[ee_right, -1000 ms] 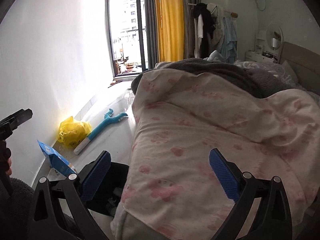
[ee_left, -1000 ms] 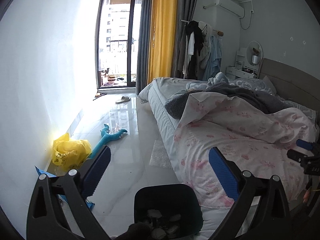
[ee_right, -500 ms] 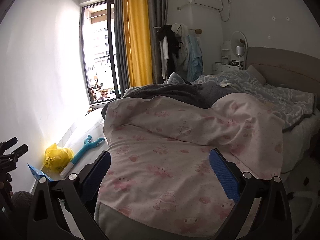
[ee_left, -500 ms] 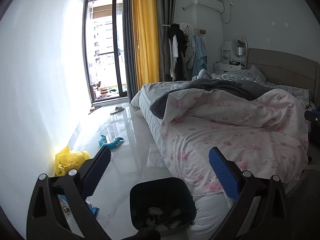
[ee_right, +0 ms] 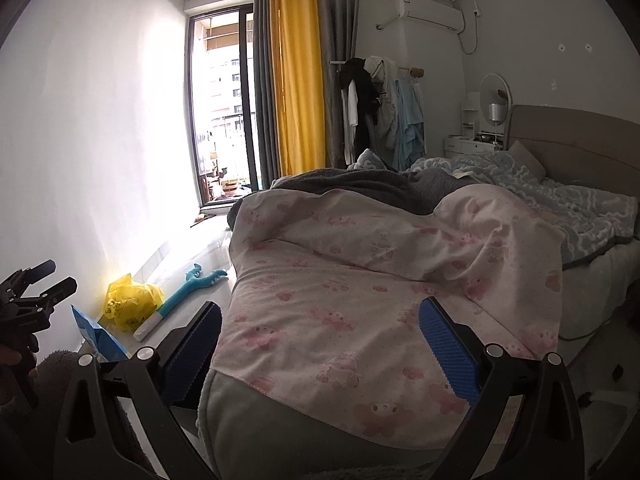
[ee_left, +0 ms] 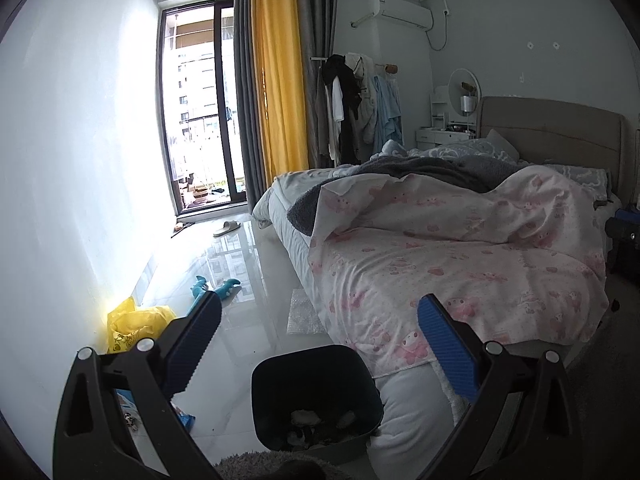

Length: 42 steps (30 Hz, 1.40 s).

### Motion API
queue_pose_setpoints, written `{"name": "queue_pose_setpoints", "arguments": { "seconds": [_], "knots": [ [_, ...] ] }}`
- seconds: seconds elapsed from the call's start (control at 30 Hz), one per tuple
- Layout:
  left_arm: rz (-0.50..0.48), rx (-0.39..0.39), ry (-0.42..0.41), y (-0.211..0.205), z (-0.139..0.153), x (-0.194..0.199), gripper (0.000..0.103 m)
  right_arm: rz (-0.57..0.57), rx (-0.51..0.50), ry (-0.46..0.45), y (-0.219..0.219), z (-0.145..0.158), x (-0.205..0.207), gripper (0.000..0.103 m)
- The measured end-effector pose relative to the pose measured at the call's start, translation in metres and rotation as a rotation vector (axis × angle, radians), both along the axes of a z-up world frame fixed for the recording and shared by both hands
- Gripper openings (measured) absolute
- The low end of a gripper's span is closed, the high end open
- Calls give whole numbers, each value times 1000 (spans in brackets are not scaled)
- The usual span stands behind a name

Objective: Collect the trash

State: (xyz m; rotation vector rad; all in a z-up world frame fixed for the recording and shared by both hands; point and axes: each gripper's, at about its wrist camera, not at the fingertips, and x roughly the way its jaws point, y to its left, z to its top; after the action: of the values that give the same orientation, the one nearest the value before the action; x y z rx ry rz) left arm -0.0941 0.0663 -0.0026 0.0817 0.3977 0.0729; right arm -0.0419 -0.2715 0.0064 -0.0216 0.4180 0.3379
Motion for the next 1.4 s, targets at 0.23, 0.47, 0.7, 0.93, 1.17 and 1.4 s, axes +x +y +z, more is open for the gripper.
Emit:
{"name": "queue_pose_setpoints", "arguments": {
  "seconds": [0.23,0.47,0.7,0.93,1.17,1.4],
  "knots": [
    [12,-11,33,2,-5,4,100,21,-3,-10,2,0,-3,100],
    [13,-35,39,10,-6,7,100,55,-24,-14,12,0,-5,100],
    [14,-39,5,8,-2,-4,100,54,-27,-19,12,0,-5,100],
    [4,-40,16,7,-3,-2,100,64,-19,-7,11,1,-3,100],
    [5,-36,25,5,-5,-1,100,60,6,4,6,1,-1,100],
    [-1,-21,34,3,-7,1,100,60,-1,2,7,0,-2,100]
  ]
}}
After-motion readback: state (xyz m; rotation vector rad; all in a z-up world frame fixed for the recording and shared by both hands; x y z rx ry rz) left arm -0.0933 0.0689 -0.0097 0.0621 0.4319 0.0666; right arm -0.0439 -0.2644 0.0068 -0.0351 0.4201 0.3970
